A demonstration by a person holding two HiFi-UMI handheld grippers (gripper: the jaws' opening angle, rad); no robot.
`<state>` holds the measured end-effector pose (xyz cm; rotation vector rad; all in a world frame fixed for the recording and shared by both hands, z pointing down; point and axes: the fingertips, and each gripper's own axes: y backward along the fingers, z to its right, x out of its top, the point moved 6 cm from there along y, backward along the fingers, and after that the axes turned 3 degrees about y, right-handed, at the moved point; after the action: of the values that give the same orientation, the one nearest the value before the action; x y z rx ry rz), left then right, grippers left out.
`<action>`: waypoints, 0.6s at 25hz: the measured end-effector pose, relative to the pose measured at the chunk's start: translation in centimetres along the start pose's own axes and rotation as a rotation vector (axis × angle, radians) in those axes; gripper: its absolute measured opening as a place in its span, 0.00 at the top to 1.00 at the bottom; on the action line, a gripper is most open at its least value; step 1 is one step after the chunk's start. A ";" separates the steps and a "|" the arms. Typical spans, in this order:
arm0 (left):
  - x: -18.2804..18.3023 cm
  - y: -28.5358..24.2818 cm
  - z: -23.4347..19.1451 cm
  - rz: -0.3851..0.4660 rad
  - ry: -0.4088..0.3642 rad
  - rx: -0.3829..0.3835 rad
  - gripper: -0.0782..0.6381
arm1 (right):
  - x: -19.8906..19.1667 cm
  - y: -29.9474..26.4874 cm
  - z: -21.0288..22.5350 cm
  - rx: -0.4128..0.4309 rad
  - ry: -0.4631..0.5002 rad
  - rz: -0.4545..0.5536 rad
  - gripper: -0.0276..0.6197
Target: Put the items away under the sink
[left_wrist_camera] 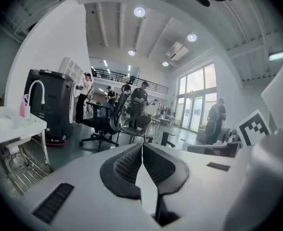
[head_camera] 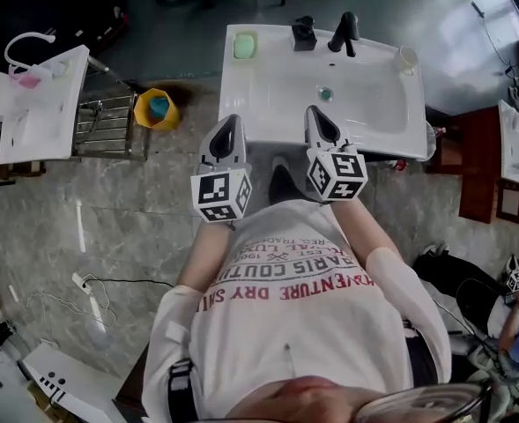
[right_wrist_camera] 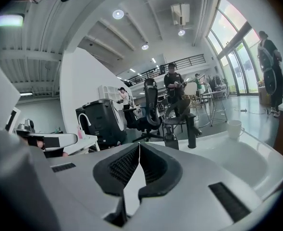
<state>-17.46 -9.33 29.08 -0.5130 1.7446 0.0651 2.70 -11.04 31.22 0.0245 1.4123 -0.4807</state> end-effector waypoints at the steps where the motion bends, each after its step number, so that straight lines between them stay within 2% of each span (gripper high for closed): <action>1: 0.5 -1.2 -0.2 0.001 -0.004 0.003 0.85 | 0.6 -1.2 0.6 0.004 0.003 0.000 0.92; 7: 1.6 -8.4 -1.3 -0.030 -0.006 0.032 0.85 | 2.4 -7.6 4.1 0.014 0.036 -0.026 0.92; 10: 1.4 -12.0 -1.4 -0.055 -0.001 0.036 0.85 | 2.3 -10.9 6.4 0.006 0.066 -0.047 0.92; 15: 0.1 -16.6 -1.7 -0.106 0.018 0.046 0.85 | 1.1 -15.5 8.7 0.026 0.054 -0.079 0.91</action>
<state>-12.89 -24.78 33.23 -0.5725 1.7301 -0.0545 5.70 -27.97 35.83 0.0030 1.4642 -0.5672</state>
